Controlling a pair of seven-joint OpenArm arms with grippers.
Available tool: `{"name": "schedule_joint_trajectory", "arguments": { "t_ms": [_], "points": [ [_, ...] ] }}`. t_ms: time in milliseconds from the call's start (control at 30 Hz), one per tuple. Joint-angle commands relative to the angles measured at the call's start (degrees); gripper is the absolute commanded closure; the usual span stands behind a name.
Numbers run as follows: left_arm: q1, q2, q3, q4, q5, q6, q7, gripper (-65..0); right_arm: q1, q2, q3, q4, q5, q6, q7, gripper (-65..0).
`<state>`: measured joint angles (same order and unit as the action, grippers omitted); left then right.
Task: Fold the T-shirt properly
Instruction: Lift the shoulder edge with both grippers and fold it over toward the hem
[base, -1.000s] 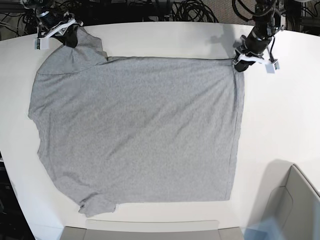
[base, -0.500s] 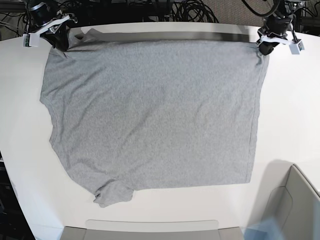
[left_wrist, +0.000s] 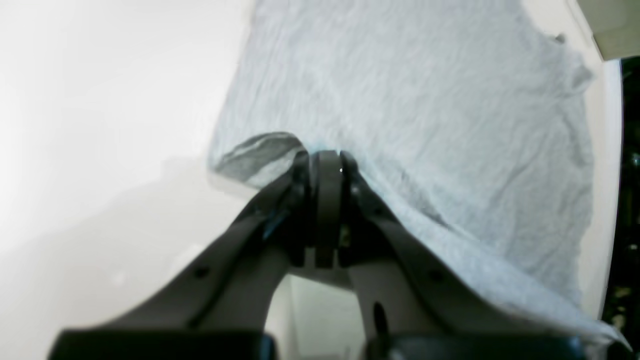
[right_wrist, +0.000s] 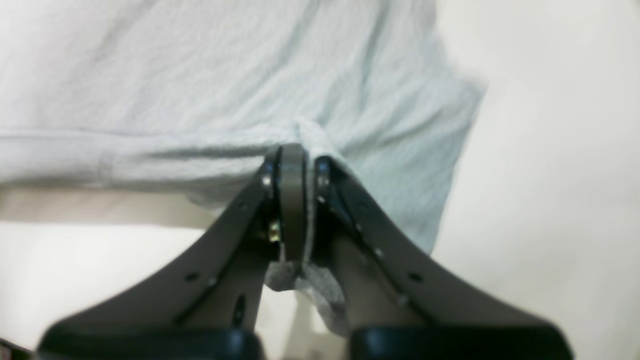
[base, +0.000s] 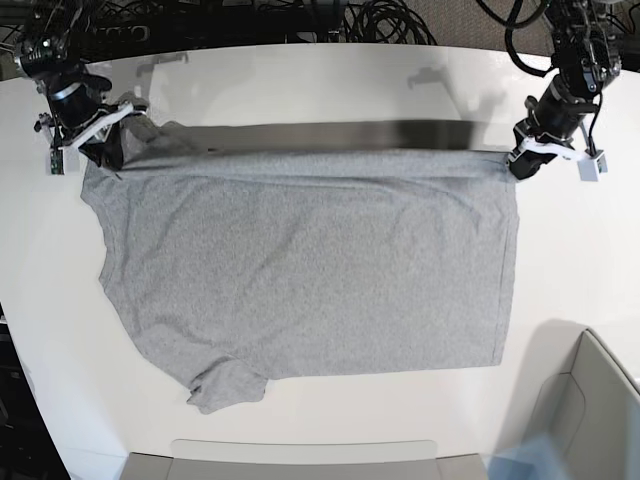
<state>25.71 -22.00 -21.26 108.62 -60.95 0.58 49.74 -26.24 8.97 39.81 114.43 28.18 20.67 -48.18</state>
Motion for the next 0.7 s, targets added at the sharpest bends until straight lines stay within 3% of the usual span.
{"name": "schedule_joint_trajectory", "arguments": {
  "t_ms": [0, 167, 667],
  "points": [
    [-1.58, -0.29, -0.59, 0.35, -0.19, -0.01, -0.55, 0.0, 2.02, 0.74, 0.14, 0.95, -0.89, -0.23, -0.12, 0.0],
    [-7.56, -0.2, -0.15, -6.86, -0.11, 0.08, -0.02, 0.0, 10.02, 2.32, -5.66, -0.54, -5.9, -0.23, -4.7, 0.0],
    [-23.12, -0.55, 1.96, -23.3, -0.11, 0.08, 0.07, 0.0, 25.4, 3.56, -17.26, -16.45, -15.74, -0.23, -4.52, 0.0]
  ]
}}
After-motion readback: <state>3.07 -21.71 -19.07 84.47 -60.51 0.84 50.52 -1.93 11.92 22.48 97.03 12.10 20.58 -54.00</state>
